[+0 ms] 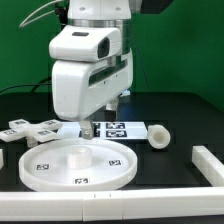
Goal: Assemble round table
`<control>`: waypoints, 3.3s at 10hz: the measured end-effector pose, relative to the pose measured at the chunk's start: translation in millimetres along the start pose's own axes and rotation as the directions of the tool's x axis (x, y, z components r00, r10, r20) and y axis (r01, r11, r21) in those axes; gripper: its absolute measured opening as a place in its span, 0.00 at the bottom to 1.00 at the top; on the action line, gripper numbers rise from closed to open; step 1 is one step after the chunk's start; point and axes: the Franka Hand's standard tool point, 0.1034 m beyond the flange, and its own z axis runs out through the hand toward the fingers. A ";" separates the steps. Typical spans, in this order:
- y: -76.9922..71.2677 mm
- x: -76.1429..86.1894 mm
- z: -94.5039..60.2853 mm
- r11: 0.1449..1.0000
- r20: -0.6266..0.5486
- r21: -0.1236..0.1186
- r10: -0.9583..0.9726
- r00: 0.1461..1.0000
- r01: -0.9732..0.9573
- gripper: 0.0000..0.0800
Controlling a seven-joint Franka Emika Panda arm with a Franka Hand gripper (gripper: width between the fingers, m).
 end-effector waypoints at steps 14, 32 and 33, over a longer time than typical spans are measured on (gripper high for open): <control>-8.3 -46.3 65.0 0.999 -0.013 0.003 0.036 0.999 -0.036 0.81; -3.3 33.7 67.0 1.000 -0.053 0.000 0.015 0.998 -0.015 0.51; -5.9 38.5 66.9 0.999 -0.051 0.003 0.032 0.998 -0.032 0.51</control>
Offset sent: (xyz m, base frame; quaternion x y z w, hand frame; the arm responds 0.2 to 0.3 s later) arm -0.0152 -0.0243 -0.0252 -0.0365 0.0314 0.0286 0.9984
